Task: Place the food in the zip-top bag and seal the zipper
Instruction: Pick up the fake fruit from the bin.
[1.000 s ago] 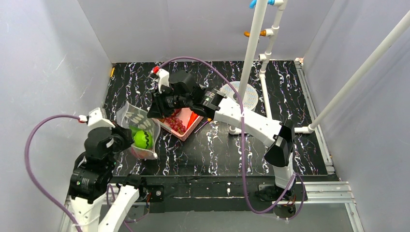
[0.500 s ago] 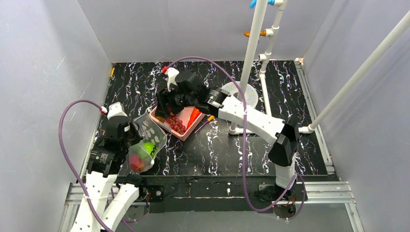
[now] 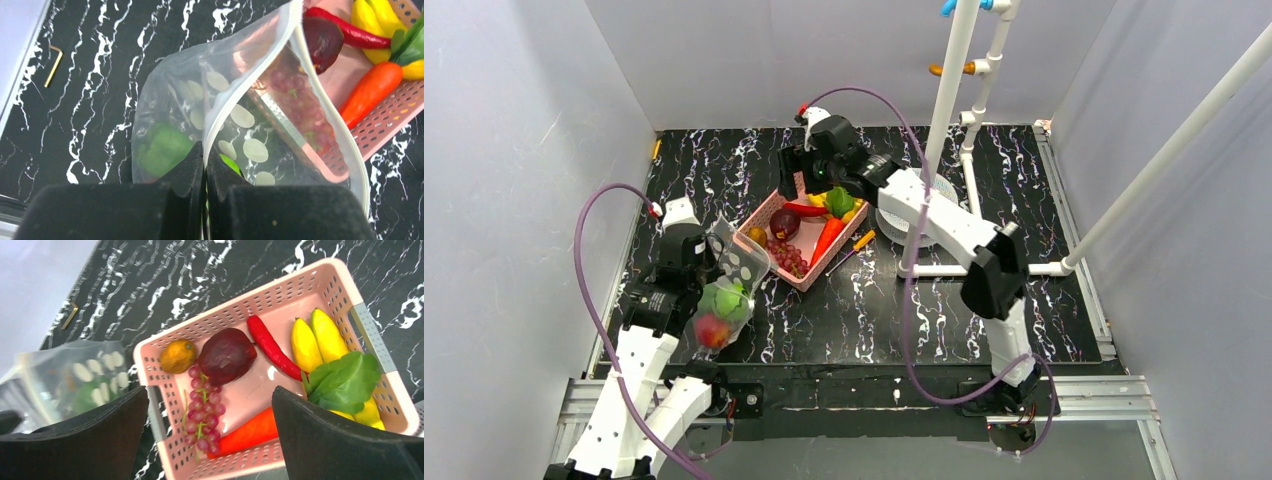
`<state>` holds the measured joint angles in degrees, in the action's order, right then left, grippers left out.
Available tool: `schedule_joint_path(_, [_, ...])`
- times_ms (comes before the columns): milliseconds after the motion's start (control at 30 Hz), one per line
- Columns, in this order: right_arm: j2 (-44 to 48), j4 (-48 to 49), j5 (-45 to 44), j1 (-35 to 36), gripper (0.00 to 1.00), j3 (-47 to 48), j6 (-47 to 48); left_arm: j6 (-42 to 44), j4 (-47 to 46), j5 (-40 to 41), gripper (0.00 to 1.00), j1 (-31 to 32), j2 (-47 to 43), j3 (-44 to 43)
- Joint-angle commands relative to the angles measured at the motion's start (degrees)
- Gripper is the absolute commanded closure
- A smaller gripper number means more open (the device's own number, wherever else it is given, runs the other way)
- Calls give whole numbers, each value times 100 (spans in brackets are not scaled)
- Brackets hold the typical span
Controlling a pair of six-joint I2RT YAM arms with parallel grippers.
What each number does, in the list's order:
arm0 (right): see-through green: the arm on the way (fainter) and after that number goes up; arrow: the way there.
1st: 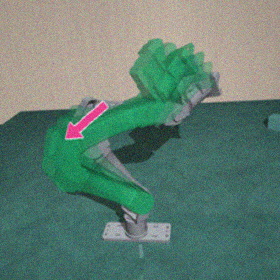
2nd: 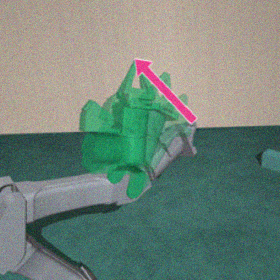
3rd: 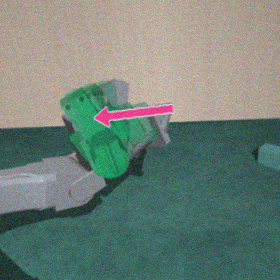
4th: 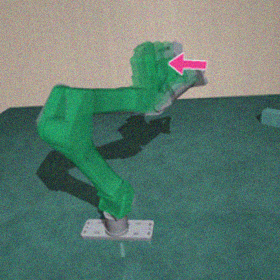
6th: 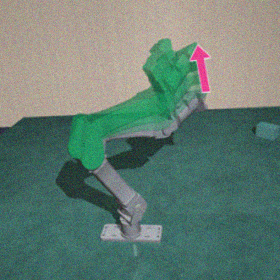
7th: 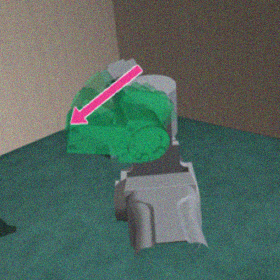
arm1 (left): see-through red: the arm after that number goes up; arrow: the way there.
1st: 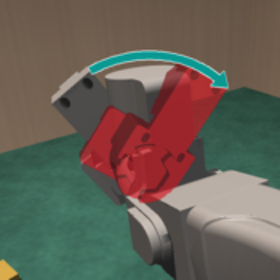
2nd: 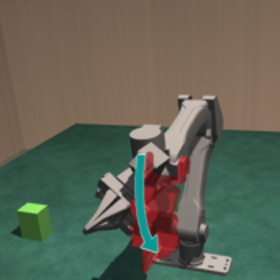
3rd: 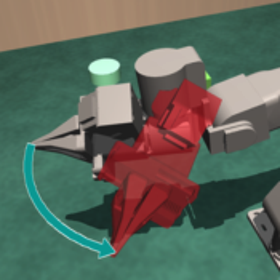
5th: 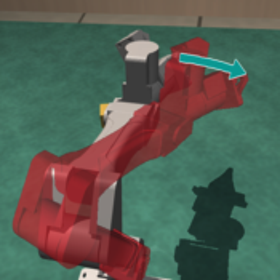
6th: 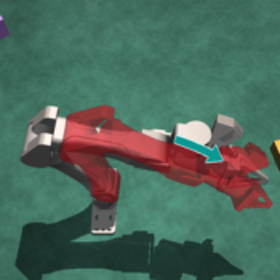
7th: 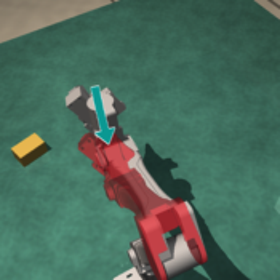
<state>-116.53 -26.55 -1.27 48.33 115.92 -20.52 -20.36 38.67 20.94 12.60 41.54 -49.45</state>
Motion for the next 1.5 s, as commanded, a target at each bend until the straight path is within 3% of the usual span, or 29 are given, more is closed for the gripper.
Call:
schedule_joint_path(0, [-763, -400, -230, -25, 2, 680, -163, 157, -557, 465, 100, 12, 41, -84])
schedule_joint_path(200, [-1362, -354, -60, -21, 4, 932, -375, 312, -794, 521, 100, 13, -21, 333])
schedule_joint_path(867, [-2843, -247, 411, 98, 2, 1843, -807, 331, -859, 266, 100, 13, 214, 348])
schedule_joint_path(933, [-2882, -287, 359, 102, 9, 1875, -799, 331, -869, 265, 100, 11, 250, 347])
schedule_joint_path(1133, [-2544, -369, 252, 106, 44, 1767, -656, 319, -869, 150, 100, 13, 289, 323])
schedule_joint_path(1467, [-1066, -602, 157, 167, 81, 1022, -394, 315, -845, 105, 100, 10, 114, 380])
